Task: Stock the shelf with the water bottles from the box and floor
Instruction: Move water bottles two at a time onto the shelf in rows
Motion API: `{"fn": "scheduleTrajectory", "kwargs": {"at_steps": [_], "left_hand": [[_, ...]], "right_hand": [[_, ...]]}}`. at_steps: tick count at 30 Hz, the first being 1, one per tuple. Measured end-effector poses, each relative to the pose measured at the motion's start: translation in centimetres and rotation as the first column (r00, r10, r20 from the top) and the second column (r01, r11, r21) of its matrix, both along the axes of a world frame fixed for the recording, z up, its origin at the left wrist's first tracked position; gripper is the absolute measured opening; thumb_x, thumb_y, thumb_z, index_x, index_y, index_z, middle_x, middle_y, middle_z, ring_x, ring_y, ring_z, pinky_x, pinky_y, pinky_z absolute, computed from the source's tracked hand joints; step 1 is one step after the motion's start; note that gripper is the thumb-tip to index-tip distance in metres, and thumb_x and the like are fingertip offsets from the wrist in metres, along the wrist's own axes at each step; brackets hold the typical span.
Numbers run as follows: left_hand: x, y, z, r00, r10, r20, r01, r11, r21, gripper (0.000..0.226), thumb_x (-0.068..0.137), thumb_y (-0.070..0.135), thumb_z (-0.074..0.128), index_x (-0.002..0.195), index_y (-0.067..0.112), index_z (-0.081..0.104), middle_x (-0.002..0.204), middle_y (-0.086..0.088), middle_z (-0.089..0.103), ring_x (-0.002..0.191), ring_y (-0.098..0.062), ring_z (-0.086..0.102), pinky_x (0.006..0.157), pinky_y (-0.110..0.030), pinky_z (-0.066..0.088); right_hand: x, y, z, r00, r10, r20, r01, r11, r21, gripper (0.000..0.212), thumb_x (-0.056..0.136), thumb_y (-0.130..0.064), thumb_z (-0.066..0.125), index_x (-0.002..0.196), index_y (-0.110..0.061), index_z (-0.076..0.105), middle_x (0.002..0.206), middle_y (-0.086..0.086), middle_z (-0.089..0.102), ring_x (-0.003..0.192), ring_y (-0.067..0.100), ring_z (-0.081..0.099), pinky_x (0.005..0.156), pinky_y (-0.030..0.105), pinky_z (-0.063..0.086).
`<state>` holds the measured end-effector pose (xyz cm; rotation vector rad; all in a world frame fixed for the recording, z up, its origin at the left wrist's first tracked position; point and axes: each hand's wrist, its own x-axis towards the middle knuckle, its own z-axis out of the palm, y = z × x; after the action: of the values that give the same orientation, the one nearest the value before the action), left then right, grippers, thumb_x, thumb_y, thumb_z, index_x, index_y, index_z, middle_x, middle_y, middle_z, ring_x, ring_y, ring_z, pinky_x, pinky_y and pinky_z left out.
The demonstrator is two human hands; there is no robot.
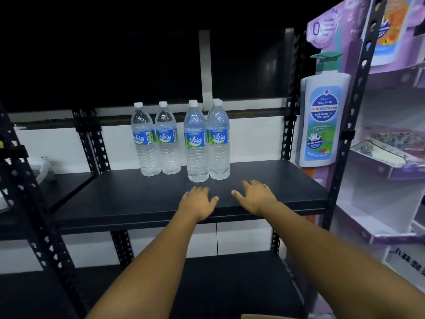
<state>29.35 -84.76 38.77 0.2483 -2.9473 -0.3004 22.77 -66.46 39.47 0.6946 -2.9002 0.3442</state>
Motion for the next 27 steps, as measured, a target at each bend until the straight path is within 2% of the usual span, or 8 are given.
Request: {"fn": "scheduleTrajectory", "kwargs": {"at_steps": [15,18,23,27], "left_hand": [[5.2,9.7,-0.4,0.992,0.128,-0.014,-0.127,0.990,0.064,0.060,0.100,0.047,0.037,0.149,0.012,0.032,0.151,-0.011,0.038,0.142,-0.027,0.028,0.114,-0.041,0.025],[6.4,10.4,-1.3,0.988,0.152,-0.005,-0.151,0.985,0.079,0.060,0.100,0.047,0.038,0.148,0.012,0.032,0.150,-0.011,0.039,0.142,-0.026,0.030,0.115,-0.041,0.026],[9.2,10.4,-3.5,0.978,0.204,0.040,-0.208,0.971,0.119,0.063,0.099,0.050,0.036,0.152,0.016,0.025,0.157,-0.010,0.028,0.147,-0.027,0.018,0.119,-0.042,0.019],[12.3,10.5,-5.6,0.972,0.231,0.046,-0.234,0.966,0.107,0.063,0.100,0.050,0.035,0.152,0.016,0.025,0.157,-0.011,0.028,0.145,-0.030,0.023,0.116,-0.043,0.023]], "right_hand": [[3.0,8.0,-1.8,0.989,0.150,0.007,-0.150,0.989,-0.010,0.064,0.098,-0.055,0.031,0.146,-0.013,0.033,0.148,0.011,0.041,0.139,0.028,0.032,0.116,0.046,0.023],[3.8,8.2,-2.7,0.983,0.185,0.011,-0.184,0.983,-0.009,0.062,0.098,-0.055,0.032,0.145,-0.014,0.035,0.147,0.010,0.043,0.137,0.027,0.034,0.115,0.046,0.024],[6.3,8.0,-4.6,0.973,0.226,0.045,-0.227,0.974,0.011,0.064,0.098,-0.054,0.032,0.149,-0.015,0.029,0.151,0.009,0.037,0.142,0.026,0.028,0.117,0.044,0.020],[8.9,7.9,-6.8,0.970,0.230,0.074,-0.232,0.972,0.021,0.065,0.098,-0.055,0.031,0.149,-0.015,0.029,0.152,0.011,0.035,0.142,0.028,0.028,0.117,0.045,0.018]]}}
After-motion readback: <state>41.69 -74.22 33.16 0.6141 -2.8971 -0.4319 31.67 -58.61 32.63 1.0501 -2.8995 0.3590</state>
